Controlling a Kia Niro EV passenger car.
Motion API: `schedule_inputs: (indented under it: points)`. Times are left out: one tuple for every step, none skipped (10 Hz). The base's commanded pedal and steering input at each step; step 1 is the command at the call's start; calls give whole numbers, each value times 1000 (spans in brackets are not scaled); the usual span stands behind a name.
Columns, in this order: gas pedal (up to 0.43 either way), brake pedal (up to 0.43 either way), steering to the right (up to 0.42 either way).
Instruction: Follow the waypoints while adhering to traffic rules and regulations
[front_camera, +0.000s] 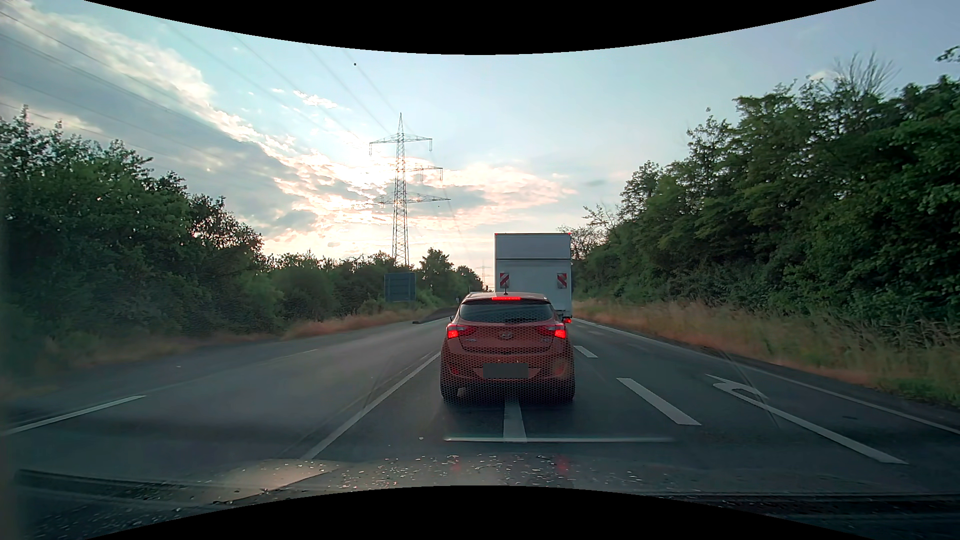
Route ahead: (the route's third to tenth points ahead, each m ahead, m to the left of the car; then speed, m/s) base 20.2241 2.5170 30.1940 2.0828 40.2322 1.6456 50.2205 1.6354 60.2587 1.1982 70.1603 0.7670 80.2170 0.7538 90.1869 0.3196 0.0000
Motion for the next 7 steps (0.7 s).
schedule_inputs:
  points:
    - [0,256,-5]
    - [0,250,-5]
    - [0,250,-5]
    - [0,250,-5]
    - [0,250,-5]
    - [0,250,-5]
    - [0,250,-5]
